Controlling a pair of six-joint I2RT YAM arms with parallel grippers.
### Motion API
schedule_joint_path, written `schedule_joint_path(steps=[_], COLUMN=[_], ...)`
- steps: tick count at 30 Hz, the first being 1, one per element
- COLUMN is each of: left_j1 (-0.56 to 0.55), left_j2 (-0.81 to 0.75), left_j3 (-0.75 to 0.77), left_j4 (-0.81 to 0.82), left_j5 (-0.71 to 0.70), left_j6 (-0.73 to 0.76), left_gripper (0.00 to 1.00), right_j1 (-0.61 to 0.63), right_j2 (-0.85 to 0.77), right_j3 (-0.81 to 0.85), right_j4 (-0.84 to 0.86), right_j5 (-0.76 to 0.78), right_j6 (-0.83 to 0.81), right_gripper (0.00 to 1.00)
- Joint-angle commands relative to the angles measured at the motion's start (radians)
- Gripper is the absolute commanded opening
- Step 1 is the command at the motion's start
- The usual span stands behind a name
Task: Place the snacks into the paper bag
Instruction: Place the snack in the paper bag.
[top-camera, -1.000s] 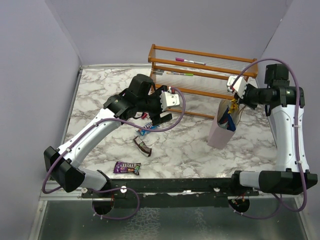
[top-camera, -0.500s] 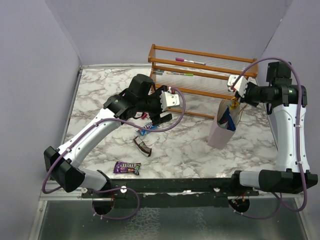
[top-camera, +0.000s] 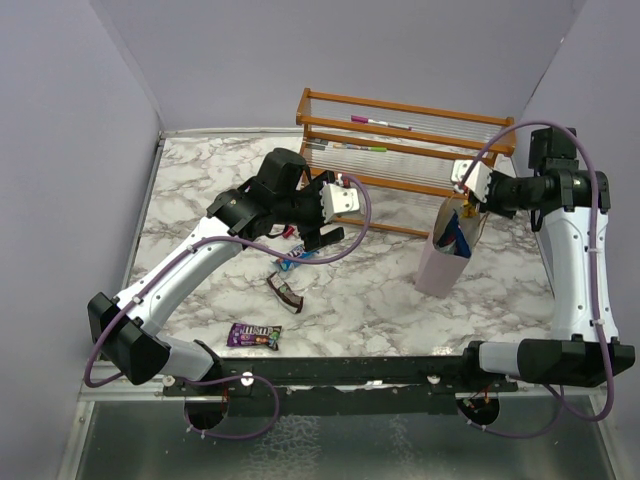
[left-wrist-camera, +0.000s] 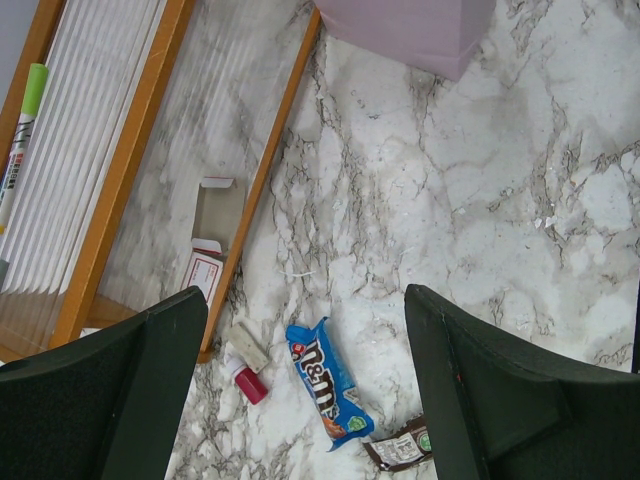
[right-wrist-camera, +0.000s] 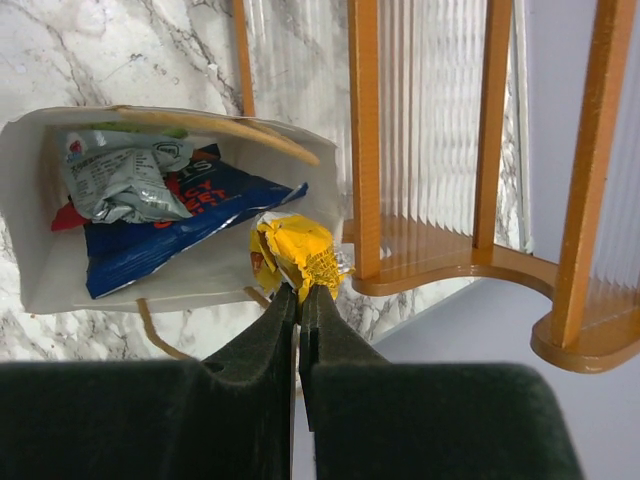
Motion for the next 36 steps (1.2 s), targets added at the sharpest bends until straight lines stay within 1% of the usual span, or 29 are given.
schedule_joint_path(steps=[1,22,30,36], left_j1=[-0.002,-0.002,-0.001,-0.002], left_j2=[-0.011,-0.015,-0.021,-0.021], left_j3=[0.005,-0.001,-0.001,-0.003], left_j4=[0.001,-0.002,-0.008,-0.008], left_j5=[0.004,0.009,0.013,0.010], left_j6=[0.008,0.019,0.018,0.023], left_gripper=[0.83,0.83,0.83,0.83], right_j1=[-0.002,-0.002,-0.002,-0.002], right_j2=[-0.022,-0.145,-0.114,-0.086], right_j3=[-0.036,-0.140,-0.163,-0.144], right_j4=[-0.030,-0.016,0.046,0.070], right_j5=[0.011,-0.018,0.020,0.000], right_j6=[-0.040,-0.050,-0.027,-0.011], right_gripper=[0.01,0.01,0.01,0.01])
